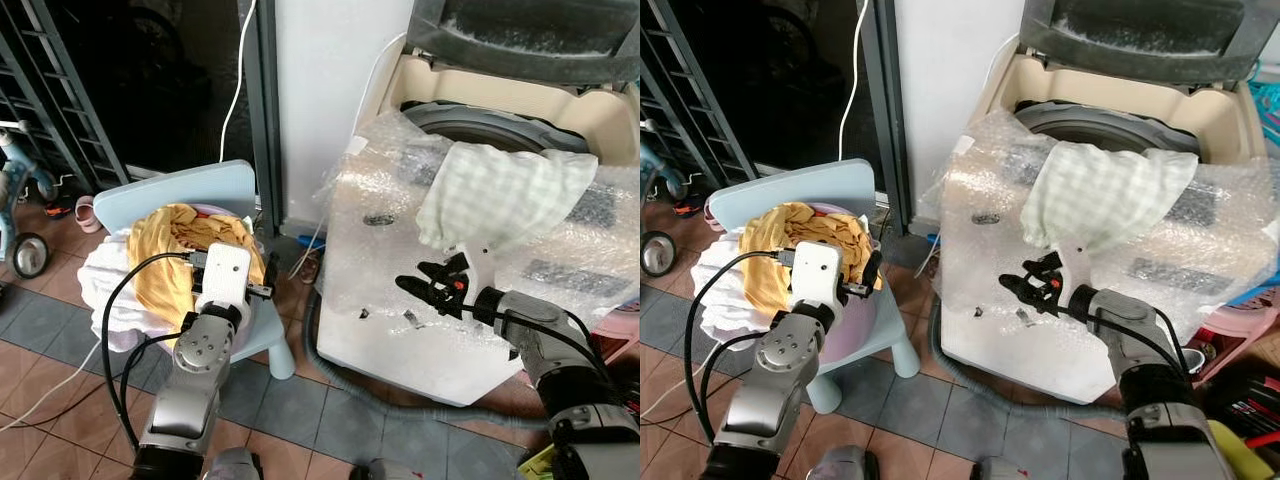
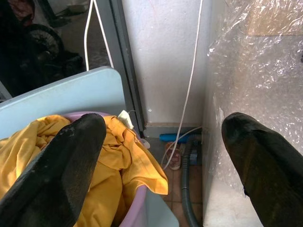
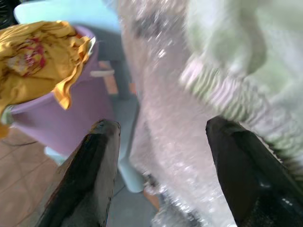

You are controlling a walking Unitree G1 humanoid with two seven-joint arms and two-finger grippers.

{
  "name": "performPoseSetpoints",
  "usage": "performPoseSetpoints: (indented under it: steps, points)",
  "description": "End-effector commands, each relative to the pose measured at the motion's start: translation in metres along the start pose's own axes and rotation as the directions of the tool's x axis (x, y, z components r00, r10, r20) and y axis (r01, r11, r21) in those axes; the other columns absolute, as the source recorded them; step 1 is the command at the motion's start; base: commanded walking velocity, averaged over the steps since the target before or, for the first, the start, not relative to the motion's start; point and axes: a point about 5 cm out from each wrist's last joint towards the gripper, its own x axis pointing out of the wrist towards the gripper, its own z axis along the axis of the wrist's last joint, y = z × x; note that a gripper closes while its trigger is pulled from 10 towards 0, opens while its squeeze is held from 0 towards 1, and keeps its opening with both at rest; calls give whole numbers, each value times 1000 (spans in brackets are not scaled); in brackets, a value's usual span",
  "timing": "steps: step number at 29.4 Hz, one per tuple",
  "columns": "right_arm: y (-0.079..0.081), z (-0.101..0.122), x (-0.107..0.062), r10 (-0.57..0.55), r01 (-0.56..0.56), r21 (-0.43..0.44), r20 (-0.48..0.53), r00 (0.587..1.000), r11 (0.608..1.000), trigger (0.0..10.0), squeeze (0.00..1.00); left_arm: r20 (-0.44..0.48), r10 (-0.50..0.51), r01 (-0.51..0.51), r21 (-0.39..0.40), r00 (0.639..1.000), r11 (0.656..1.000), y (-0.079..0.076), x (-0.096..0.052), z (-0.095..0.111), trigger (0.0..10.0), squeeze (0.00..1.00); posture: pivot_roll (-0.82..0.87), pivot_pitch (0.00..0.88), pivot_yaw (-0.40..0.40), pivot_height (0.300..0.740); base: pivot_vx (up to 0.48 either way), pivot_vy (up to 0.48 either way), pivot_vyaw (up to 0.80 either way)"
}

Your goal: Clothes washing

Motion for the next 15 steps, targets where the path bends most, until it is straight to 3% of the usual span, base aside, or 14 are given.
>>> performPoseSetpoints:
  steps: [1,3,6,11,15]
  points:
    - [-13,19,-4,-79,83,-46,71,994,996,10000,1000,4,0,0,3,1000,1000,-1,0,2,10000,0,-50,10,-35,740,0,0,0]
    - [-18,27,-5,-100,104,-39,101,990,994,10000,1000,4,0,0,2,1000,1000,-1,0,2,10000,0,-50,9,-36,740,0,0,0]
    - [-23,43,-9,-104,120,-127,129,986,985,10000,1000,7,-5,5,3,1000,1000,-1,1,2,10000,0,-47,5,-35,740,0,0,0]
    - [-21,90,-18,-3,59,-215,256,967,975,10000,1000,7,-4,4,5,1000,1000,-1,1,2,10000,0,-52,0,-33,740,0,0,0]
    - [-20,123,-26,96,-9,-288,287,953,958,10000,1000,10,-7,7,5,1000,1000,-1,3,3,10000,0,-57,0,-32,740,0,0,0]
